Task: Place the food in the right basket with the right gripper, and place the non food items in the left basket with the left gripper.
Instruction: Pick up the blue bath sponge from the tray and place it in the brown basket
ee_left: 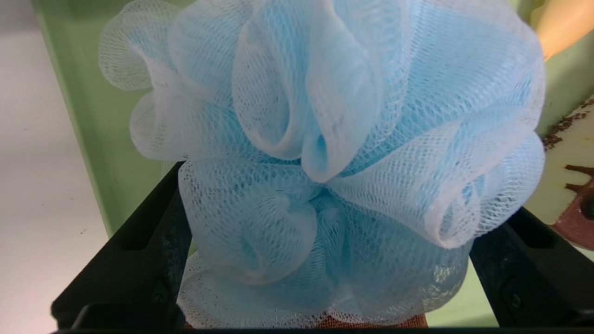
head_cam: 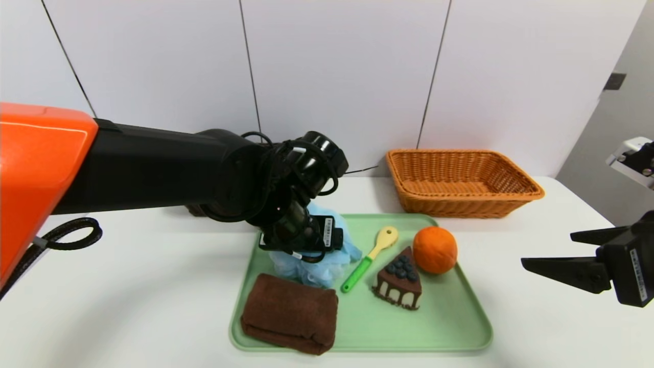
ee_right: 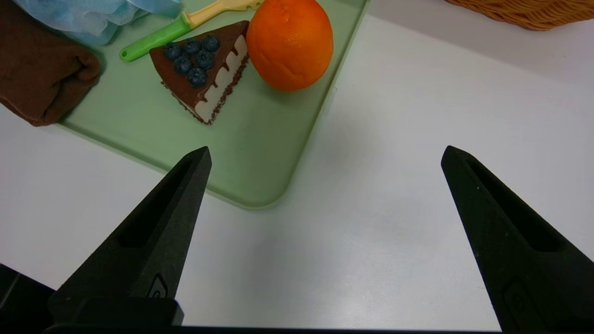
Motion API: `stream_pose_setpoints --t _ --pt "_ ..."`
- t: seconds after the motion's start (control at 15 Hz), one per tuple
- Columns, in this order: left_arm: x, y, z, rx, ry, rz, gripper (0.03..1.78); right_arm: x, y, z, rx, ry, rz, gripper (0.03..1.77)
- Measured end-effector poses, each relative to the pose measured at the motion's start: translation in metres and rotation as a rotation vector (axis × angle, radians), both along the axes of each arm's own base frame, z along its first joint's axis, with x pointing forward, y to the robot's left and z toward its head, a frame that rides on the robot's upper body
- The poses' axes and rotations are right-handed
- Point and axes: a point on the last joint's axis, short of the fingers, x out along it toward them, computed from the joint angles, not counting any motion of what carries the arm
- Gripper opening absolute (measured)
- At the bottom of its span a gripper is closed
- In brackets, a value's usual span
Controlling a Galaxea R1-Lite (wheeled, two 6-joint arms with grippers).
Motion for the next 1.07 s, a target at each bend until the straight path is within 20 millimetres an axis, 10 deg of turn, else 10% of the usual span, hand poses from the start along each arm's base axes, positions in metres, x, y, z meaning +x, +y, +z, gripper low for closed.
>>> stream_pose_setpoints --t 0.4,1.07 --pt "-0.0006 0.0005 0.0006 -0.001 0.000 0.003 1.61 -0.0006 0.0001 -0.0012 -0.002 0.003 0.002 1.71" --pt "-0.0029 0.0020 0.0054 -0.007 -0.008 0.001 0.43 -0.0044 -0.0011 0.0001 0.002 -0.007 0.000 1.71"
